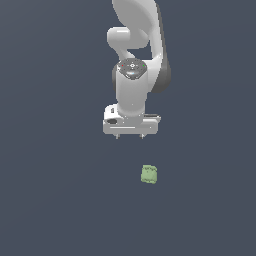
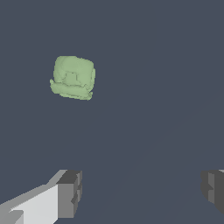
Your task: Pick up the object and move it to a goal position.
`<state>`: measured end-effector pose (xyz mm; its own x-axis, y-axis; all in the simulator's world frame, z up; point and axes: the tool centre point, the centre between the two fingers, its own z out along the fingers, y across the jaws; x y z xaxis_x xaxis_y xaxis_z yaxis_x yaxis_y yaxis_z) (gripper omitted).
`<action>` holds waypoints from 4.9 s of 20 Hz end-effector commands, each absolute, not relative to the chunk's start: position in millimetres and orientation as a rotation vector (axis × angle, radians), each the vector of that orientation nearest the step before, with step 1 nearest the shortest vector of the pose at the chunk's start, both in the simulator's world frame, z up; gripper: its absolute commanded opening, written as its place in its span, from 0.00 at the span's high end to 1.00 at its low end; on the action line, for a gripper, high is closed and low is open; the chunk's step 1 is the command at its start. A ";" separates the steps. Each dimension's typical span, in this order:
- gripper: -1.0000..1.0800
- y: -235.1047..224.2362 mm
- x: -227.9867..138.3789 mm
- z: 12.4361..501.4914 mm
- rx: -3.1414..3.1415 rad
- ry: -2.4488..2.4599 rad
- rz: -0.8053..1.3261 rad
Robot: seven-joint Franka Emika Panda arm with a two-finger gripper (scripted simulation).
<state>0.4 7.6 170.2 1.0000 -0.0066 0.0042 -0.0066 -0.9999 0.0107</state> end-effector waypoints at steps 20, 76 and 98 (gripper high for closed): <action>0.04 19.3 -1.3 152.4 3.124 0.025 -0.047; 1.00 92.4 106.7 39.3 3.133 -0.231 0.000; 1.00 92.7 99.1 77.2 3.133 -0.231 0.000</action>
